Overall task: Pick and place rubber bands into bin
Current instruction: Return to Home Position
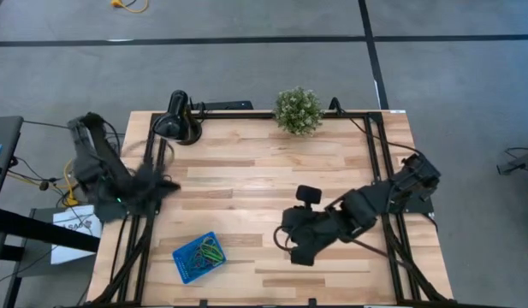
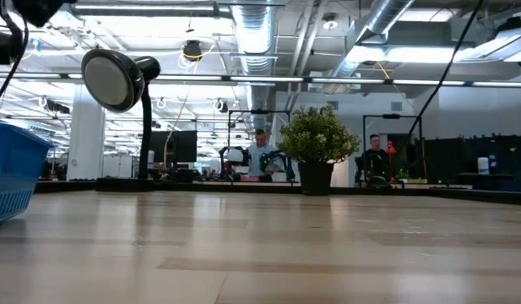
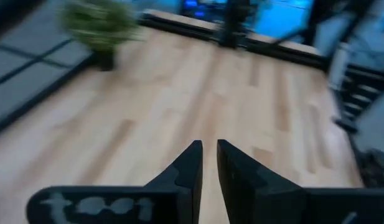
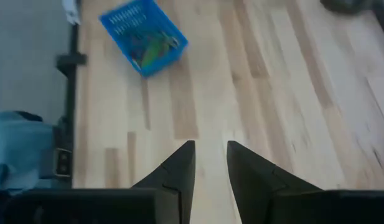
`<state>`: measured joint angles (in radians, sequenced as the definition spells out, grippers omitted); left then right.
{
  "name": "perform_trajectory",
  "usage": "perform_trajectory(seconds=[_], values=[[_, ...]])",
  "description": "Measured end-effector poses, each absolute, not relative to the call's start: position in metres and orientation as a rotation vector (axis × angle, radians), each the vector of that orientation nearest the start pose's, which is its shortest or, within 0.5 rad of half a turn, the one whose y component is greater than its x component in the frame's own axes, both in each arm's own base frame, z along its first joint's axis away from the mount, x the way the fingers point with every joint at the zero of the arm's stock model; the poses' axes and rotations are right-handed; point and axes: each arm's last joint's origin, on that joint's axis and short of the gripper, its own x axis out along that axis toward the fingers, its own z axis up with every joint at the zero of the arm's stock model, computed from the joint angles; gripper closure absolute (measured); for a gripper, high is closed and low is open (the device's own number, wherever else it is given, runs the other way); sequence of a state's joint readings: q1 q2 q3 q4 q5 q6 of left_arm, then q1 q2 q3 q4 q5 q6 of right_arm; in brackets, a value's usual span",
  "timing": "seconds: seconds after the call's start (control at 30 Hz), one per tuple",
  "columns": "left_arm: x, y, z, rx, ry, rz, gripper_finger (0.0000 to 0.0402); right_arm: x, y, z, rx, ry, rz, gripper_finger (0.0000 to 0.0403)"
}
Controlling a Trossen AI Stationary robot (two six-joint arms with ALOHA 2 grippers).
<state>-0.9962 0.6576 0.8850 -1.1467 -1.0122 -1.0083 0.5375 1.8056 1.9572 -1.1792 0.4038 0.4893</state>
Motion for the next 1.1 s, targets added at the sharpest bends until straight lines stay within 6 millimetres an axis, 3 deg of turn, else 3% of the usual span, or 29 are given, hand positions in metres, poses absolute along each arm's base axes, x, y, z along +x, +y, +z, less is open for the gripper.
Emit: perform_trajectory(seconds=[0.17, 0.33, 0.43, 0.6, 0.73, 0.9, 1.1], values=[[0.088, -0.089, 0.268, -0.237, 0.324, 0.145, 0.0366, 0.307, 0.194, 0.389, -0.062, 0.819, 0.01, 0.0316], [0.102, -0.09, 0.239, -0.236, 0.304, 0.167, 0.0366, 0.292, 0.204, 0.399, -0.072, 0.76, 0.016, 0.0316], [0.112, -0.086, 0.234, -0.29, 0.283, 0.148, 0.0366, 0.287, 0.205, 0.409, -0.041, 0.704, 0.023, 0.0316], [0.137, -0.087, 0.235, -0.225, 0.156, -0.077, 0.0366, 0.285, 0.214, 0.413, -0.061, 0.652, 0.07, 0.0316], [0.146, -0.072, 0.239, -0.194, 0.128, 0.001, 0.0366, 0.287, 0.214, 0.413, -0.057, 0.628, 0.012, 0.0316], [0.136, -0.049, 0.246, -0.2, 0.113, 0.099, 0.0366, 0.289, 0.205, 0.414, -0.068, 0.636, 0.008, 0.0316], [0.105, -0.03, 0.256, -0.236, 0.044, 0.123, 0.0366, 0.259, 0.181, 0.445, -0.04, 0.601, 0.055, 0.0316]])
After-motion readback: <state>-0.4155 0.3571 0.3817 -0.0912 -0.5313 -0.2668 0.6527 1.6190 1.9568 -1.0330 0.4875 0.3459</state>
